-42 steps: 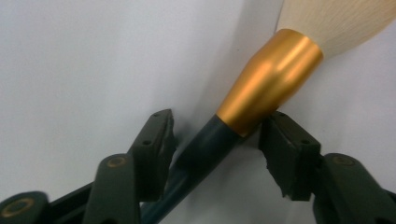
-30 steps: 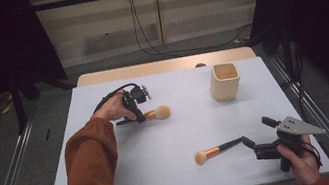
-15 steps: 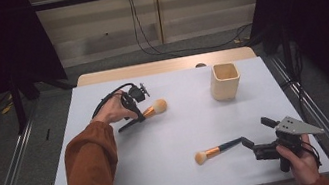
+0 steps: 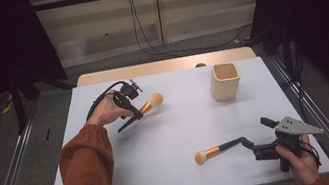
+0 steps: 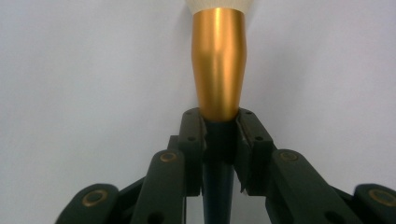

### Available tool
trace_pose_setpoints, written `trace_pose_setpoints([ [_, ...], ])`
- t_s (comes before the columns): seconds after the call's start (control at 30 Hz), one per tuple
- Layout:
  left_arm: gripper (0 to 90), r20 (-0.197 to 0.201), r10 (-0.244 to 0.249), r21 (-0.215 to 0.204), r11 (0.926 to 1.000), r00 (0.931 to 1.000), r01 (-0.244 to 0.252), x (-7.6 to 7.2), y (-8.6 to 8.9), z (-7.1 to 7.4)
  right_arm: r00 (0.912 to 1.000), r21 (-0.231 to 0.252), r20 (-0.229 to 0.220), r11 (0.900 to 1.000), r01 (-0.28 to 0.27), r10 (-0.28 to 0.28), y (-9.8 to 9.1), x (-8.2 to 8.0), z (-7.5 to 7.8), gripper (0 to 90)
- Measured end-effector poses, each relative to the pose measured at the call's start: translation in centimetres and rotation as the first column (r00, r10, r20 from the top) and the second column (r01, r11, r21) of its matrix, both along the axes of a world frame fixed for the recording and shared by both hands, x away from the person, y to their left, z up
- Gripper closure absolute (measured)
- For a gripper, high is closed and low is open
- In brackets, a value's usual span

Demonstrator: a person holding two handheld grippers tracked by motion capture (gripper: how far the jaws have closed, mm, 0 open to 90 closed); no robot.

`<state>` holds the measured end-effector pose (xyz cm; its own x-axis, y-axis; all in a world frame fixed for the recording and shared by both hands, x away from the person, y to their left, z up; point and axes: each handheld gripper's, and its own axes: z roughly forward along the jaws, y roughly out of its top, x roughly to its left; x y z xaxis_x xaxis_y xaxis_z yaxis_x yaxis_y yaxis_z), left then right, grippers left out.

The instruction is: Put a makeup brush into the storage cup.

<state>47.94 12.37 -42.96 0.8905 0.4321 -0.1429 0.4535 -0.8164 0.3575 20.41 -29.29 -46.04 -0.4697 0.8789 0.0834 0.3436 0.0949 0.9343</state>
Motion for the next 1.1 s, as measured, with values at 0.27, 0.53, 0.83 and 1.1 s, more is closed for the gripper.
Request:
trace_pose_setpoints([
  [0.27,74.5,0.060,0.048,-0.125,0.9913,0.9970,-0.041,-0.7,1.8,1.1,1.0000,0.001,0.003,1.0000,0.003,-0.003,0.1,0.0,0.0,0.0],
  [0.53,74.5,0.101,0.056,-0.201,0.9789,0.9933,-0.035,-1.9,2.8,1.9,1.0000,0.000,0.004,1.0000,0.003,-0.003,0.1,0.0,0.0,0.0],
  [0.83,74.5,0.132,0.152,-0.354,0.9302,0.9796,-0.096,-2.6,4.6,1.6,1.0000,-0.001,0.007,1.0000,-0.001,0.001,0.2,0.0,0.1,0.0],
  [1.1,74.5,0.150,0.251,-0.434,0.8858,0.9564,-0.164,-3.3,6.3,1.2,0.9999,-0.002,0.011,1.0000,-0.005,0.005,0.4,0.0,0.1,0.0],
])
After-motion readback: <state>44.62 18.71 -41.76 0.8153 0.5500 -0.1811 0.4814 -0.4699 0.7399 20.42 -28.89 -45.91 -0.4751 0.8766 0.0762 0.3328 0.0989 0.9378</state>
